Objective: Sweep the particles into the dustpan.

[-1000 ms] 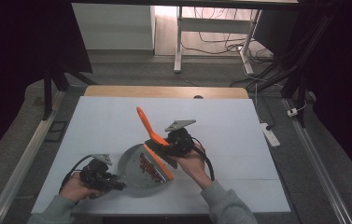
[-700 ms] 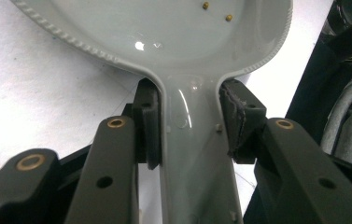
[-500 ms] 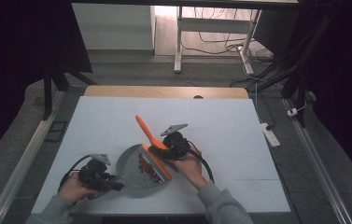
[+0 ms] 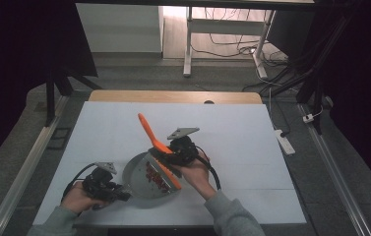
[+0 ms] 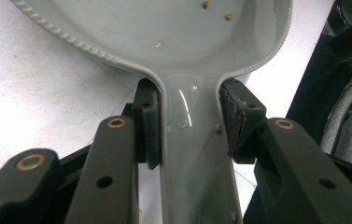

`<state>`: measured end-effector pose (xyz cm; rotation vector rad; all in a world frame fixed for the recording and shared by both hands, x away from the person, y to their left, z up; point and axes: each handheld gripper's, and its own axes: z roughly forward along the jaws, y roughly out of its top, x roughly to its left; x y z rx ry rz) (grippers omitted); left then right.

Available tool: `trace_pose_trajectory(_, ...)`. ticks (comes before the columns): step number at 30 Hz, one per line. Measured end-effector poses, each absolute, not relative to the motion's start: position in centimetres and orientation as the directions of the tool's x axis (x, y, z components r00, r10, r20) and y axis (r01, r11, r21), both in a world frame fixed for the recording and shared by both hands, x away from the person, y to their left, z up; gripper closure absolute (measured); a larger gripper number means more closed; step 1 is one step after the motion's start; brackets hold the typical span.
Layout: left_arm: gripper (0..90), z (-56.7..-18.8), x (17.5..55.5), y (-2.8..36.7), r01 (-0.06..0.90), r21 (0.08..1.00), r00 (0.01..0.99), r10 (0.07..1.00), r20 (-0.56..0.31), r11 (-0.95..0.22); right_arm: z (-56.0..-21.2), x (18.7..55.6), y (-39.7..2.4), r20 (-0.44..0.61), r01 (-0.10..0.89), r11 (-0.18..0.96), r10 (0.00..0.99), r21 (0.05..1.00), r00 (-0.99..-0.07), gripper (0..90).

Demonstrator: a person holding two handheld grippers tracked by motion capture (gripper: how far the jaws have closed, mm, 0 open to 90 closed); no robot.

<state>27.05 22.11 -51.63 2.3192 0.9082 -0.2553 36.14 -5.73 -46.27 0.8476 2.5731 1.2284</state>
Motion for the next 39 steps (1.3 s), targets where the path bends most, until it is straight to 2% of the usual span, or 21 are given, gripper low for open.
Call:
trace_pose_trajectory(7, 61.9, -51.3, 26.8, 22.6, 0.673, 0.474, 0.738, 0.551, -0.389, -0.567, -48.1, 37.7, -6.9, 0.051, 0.471, 0.516, 0.634, 0.716, -0.771, 70.8)
trace_pose_trajectory(16, 62.1, -51.5, 26.9, 22.4, 0.677, 0.465, 0.735, 0.553, -0.391, -0.570, -49.3, 35.9, -4.3, 0.100, 0.452, 0.510, 0.575, 0.732, -0.812, 70.8)
trace_pose_trajectory(19, 62.0, -51.5, 26.9, 22.3, 0.681, 0.468, 0.731, 0.557, -0.394, -0.563, -48.7, 35.3, -3.7, 0.224, 0.487, 0.463, 0.513, 0.741, -0.828, 70.9)
trace_pose_trajectory(23, 62.0, -51.5, 26.8, 22.4, 0.680, 0.472, 0.732, 0.556, -0.393, -0.561, -47.1, 34.7, -3.4, 0.194, 0.435, 0.456, 0.484, 0.776, -0.854, 70.8)
trace_pose_trajectory(30, 62.0, -51.8, 26.8, 22.4, 0.680, 0.476, 0.732, 0.555, -0.397, -0.557, -45.3, 35.9, -8.0, 0.176, 0.443, 0.382, 0.563, 0.811, -0.807, 70.8)
trace_pose_trajectory(35, 62.0, -51.7, 26.7, 22.3, 0.682, 0.476, 0.730, 0.559, -0.394, -0.556, -46.7, 37.5, -9.3, 0.067, 0.451, 0.440, 0.654, 0.776, -0.754, 70.8)
trace_pose_trajectory(39, 62.1, -51.7, 26.7, 22.3, 0.682, 0.474, 0.730, 0.558, -0.394, -0.557, -49.0, 38.6, -7.3, 0.023, 0.469, 0.521, 0.651, 0.714, -0.759, 70.9)
